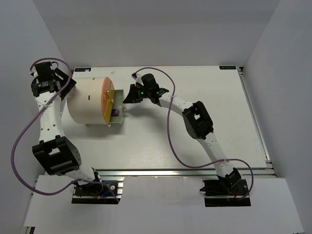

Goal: Sort the legos into containers by color

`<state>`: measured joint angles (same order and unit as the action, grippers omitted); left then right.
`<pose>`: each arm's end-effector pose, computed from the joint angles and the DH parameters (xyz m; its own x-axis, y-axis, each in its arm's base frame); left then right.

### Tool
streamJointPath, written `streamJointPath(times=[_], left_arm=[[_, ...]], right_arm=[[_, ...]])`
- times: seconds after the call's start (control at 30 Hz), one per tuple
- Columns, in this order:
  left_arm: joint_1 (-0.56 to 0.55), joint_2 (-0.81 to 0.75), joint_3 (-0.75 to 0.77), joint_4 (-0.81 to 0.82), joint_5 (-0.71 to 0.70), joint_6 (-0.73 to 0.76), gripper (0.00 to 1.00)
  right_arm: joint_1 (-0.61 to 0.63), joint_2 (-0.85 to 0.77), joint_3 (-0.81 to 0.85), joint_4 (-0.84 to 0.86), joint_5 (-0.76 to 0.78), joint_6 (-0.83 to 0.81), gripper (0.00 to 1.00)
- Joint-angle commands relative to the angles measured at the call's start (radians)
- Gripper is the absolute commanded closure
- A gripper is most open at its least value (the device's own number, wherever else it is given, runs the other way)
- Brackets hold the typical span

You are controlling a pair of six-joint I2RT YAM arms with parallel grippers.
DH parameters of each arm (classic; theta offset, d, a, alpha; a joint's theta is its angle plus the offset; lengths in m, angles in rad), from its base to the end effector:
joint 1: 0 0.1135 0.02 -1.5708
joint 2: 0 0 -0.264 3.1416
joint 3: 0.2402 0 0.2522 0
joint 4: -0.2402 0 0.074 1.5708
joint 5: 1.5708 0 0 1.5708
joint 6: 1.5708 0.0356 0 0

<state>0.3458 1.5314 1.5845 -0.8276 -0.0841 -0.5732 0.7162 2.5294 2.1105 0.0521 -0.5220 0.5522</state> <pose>0.3088 0.1144 0.3736 -0.3390 -0.6965 -0.6324 -0.6880 0.6420 -0.3383 0.4274 0.3956 0.1828 -0.7130 -0.0178 -0.7009 -0.6415 0.4200 0.6419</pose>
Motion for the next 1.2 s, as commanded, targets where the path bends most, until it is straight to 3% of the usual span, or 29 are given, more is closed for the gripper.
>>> streamJointPath(times=[0.0, 0.77, 1.1, 1.17], left_arm=[[0.005, -0.06, -0.035, 0.008, 0.078, 0.006, 0.1], [0.005, -0.063, -0.022, -0.042, 0.101, -0.001, 0.07], [0.035, -0.085, 0.115, -0.13, -0.15, -0.069, 0.02], [0.035, -0.096, 0.123, -0.119, -0.163, -0.073, 0.02]], right_arm=[[0.04, 0.011, 0.057, 0.051, -0.039, 0.029, 1.0], [0.095, 0.121, 0.158, 0.18, 0.028, 0.074, 1.0], [0.025, 0.019, 0.082, 0.106, 0.053, -0.024, 1.0], [0.003, -0.035, 0.036, 0.097, 0.05, -0.058, 0.94]])
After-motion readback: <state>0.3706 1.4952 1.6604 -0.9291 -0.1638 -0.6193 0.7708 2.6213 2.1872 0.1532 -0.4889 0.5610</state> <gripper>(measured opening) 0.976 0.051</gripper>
